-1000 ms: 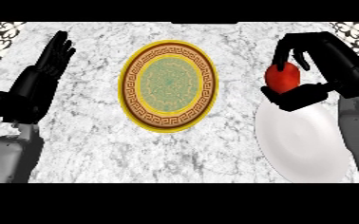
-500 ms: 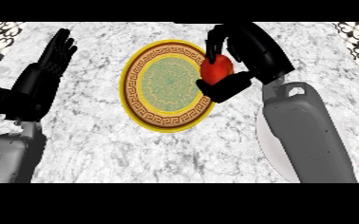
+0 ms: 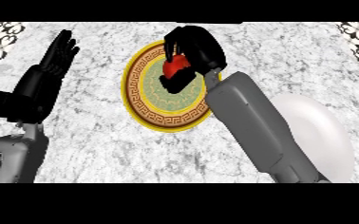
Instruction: Pick the tomato from the plate and place it in the plate
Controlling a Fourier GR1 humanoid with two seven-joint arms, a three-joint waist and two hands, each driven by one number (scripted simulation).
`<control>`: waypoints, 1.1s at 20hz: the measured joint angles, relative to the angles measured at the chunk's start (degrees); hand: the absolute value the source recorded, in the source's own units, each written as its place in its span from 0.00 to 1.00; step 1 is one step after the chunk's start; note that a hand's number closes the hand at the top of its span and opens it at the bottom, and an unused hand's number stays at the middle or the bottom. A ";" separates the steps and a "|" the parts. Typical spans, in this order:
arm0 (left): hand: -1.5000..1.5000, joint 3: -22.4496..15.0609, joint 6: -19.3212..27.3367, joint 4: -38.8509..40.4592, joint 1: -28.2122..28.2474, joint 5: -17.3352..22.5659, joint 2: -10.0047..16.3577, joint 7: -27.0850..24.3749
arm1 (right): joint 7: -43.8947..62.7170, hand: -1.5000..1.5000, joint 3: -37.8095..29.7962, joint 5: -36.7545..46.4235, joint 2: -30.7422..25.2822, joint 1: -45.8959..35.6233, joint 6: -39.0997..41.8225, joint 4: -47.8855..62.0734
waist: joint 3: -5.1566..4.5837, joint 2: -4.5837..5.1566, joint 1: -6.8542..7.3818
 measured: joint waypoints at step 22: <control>0.50 -0.93 -1.64 1.49 -2.65 -1.37 -2.30 -0.03 | -12.54 0.00 9.58 -30.80 1.00 -9.98 -21.64 26.86 | 0.04 0.74 3.16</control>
